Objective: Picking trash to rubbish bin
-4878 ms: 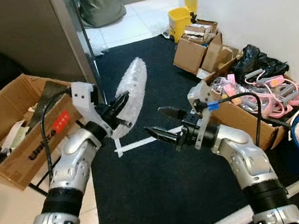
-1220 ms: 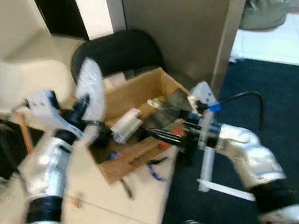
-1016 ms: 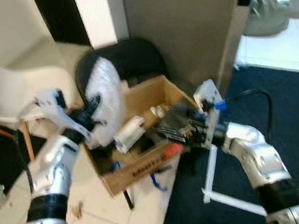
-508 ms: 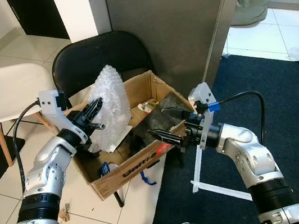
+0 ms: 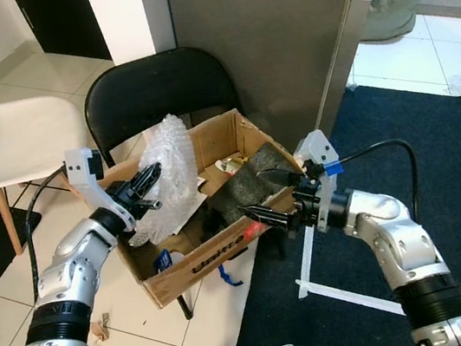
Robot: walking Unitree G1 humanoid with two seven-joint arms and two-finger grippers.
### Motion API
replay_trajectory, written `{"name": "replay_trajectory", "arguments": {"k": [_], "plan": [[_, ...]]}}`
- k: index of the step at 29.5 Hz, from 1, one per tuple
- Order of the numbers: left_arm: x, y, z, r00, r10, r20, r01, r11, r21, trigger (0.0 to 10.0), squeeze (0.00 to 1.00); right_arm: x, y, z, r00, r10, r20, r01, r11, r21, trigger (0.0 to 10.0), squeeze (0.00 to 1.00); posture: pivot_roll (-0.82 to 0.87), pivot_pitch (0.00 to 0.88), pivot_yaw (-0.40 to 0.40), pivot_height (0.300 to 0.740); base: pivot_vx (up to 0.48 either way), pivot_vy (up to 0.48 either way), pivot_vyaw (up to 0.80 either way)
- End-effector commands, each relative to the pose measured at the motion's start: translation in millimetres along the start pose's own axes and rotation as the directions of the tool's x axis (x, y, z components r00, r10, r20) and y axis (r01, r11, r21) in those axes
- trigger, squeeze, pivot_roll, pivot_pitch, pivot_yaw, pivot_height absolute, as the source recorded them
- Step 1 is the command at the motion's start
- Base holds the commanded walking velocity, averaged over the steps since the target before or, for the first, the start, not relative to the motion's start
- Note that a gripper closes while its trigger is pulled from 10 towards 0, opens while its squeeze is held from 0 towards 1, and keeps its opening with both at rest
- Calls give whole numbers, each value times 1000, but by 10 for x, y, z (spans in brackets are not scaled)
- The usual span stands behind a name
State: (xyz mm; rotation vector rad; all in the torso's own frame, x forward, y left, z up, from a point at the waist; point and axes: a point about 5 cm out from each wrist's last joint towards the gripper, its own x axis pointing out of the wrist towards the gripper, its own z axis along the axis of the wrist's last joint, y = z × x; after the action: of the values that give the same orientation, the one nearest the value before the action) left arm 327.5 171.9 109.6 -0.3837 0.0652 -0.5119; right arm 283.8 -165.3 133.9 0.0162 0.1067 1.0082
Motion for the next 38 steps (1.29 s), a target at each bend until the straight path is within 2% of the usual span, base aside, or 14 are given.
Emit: {"name": "replay_trajectory", "arguments": {"k": [1,3,4,5,6,13,21,26,27,28,30,31,34,38], "plan": [[-4,18,-24,1000,-1,-14,1,1000,2,10000,0,-29,-30,3,1000,-18,-2,18,1000,-12,10000,0,-79,0,-40,740,0,0,0],[-7,25,-21,1000,4,-10,-4,1000,4,10000,0,-25,-23,1,1000,-14,-1,14,1000,-9,10000,0,-76,0,-42,740,0,0,0],[-15,48,-11,1000,19,0,-19,1000,2,10000,863,-24,-21,0,1000,-13,-1,13,1000,-8,10000,0,-76,0,-43,740,0,0,0],[-15,48,-11,1000,19,0,-19,1000,2,10000,863,-24,-21,0,1000,-13,-1,13,1000,-8,10000,0,-76,0,-43,740,0,0,0],[-35,95,9,999,48,12,-48,999,11,10000,1000,-23,-19,-2,1000,-11,1,11,1000,-6,10000,0,-77,0,-42,740,0,0,0],[-58,141,41,998,61,31,-61,998,4,10000,1000,-23,-18,-5,1000,-11,2,11,1000,-6,10000,0,-75,0,-43,740,0,0,0],[-74,209,121,993,105,52,-107,993,40,10000,1000,-28,-19,-10,1000,-12,4,12,1000,-2,10000,0,-77,0,-43,740,0,0,0],[-47,166,216,993,79,84,-80,997,16,10000,1000,-29,-21,-15,1000,-14,4,14,1000,-1,10000,0,-76,0,-44,740,0,0,0],[-3,-8,273,993,-32,110,30,999,13,10000,0,-27,-25,-15,1000,-19,11,19,1000,3,10000,0,-74,0,-46,740,0,0,0],[-3,-8,273,993,-32,110,30,999,13,10000,0,-27,-25,-15,1000,-19,11,19,1000,3,10000,0,-74,0,-46,740,0,0,0],[41,-202,298,983,-137,122,134,990,33,10000,0,-19,-42,-4,999,-39,29,39,999,7,10000,0,-74,0,-46,740,0,0,0],[41,-202,298,983,-137,122,134,990,33,10000,0,-19,-42,-4,999,-39,29,39,999,7,10000,0,-74,0,-46,740,0,0,0],[139,-457,249,968,-221,116,216,975,57,10000,0,16,-87,33,993,-92,75,90,996,28,10000,0,-75,0,-46,740,0,0,0],[274,-655,153,965,-236,118,230,971,62,10000,0,53,-88,45,990,-104,97,100,994,44,10000,0,-76,0,-43,740,0,0,0]]}}
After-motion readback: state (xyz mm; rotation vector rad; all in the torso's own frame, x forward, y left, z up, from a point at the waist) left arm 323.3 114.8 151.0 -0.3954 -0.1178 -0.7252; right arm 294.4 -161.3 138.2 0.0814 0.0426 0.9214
